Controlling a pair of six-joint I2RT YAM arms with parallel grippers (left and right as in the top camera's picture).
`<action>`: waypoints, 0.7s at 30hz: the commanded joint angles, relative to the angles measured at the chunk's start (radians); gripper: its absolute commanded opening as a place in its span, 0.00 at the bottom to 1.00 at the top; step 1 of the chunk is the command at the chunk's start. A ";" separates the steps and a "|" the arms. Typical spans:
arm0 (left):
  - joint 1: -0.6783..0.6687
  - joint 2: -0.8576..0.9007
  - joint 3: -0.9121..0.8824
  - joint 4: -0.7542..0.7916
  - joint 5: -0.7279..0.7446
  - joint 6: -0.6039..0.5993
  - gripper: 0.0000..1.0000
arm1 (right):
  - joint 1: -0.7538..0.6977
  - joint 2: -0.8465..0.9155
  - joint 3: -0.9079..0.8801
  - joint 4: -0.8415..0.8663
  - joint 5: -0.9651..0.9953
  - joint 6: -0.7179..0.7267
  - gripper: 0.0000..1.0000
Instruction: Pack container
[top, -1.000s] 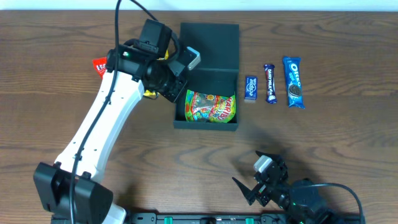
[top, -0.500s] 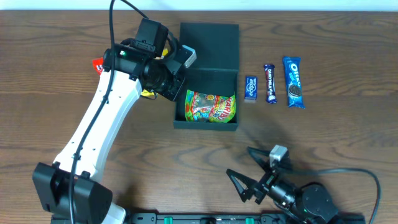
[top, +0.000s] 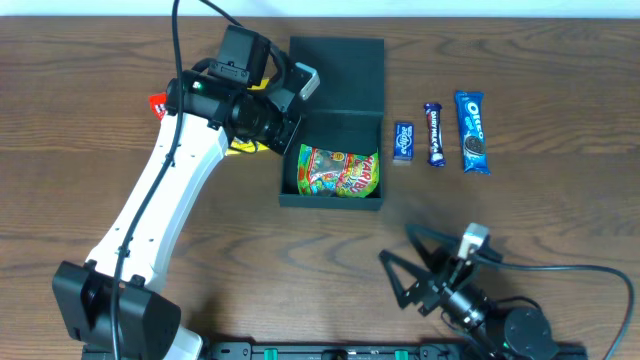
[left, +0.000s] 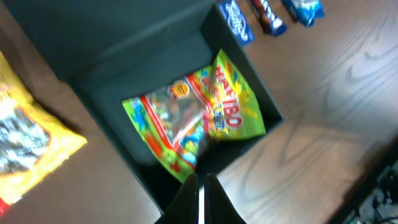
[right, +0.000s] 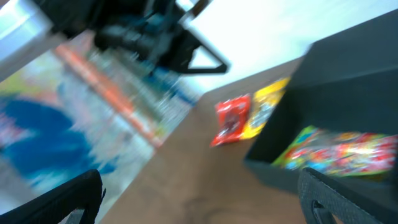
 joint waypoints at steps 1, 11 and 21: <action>0.005 -0.014 0.014 0.040 -0.016 -0.011 0.06 | -0.102 0.031 0.008 0.000 0.040 0.009 0.99; 0.005 -0.014 0.014 0.197 -0.089 0.060 0.26 | -0.525 0.337 0.159 0.011 -0.142 -0.154 0.99; 0.005 -0.014 0.014 0.255 -0.144 0.060 0.50 | -0.759 0.858 0.426 0.011 -0.335 -0.413 0.99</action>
